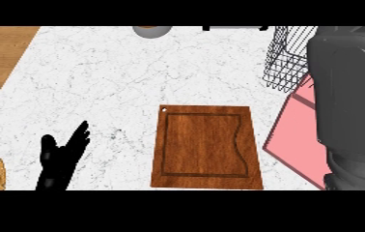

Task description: Pick the tomato from the cutting board and place it in the basket

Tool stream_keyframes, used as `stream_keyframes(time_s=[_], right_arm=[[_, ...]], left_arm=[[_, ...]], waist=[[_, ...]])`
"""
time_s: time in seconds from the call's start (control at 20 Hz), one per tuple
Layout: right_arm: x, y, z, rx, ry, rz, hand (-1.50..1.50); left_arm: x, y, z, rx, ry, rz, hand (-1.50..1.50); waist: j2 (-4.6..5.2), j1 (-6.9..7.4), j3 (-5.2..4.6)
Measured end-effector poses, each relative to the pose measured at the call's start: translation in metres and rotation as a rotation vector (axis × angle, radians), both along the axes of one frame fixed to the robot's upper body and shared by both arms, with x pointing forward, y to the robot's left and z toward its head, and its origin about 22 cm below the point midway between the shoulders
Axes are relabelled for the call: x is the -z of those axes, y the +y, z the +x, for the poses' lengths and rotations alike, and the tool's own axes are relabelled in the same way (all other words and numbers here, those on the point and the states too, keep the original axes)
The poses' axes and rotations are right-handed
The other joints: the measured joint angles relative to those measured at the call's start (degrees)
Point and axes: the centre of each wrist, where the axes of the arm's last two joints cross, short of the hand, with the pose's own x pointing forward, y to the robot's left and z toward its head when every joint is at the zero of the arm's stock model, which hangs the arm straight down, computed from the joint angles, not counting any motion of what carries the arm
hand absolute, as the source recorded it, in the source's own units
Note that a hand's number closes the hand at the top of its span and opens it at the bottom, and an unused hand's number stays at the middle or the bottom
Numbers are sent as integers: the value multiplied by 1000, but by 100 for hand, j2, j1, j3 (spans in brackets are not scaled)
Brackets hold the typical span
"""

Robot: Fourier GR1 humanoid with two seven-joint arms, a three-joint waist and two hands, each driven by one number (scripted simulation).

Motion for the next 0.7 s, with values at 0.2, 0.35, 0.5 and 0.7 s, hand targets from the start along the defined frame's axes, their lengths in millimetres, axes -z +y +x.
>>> stream_keyframes(time_s=[0.2, 0.35, 0.5, 0.7], right_arm=[[-2, -24, 7, 36, 37, 4, 150], [2, -46, 18, 55, 71, -13, 150], [8, -72, 30, 69, 90, -19, 150], [27, -90, 44, 64, 94, -7, 150]], left_arm=[[-1, 2, 1, 0, 5, 1, 0], [0, -2, 2, 6, 0, -1, 0], [0, -1, 2, 10, -8, -2, 0], [-5, 0, 2, 13, -3, -3, 0]], waist=[[10, 9, -2], [14, 24, 3], [25, 51, 4], [33, 71, -3]])
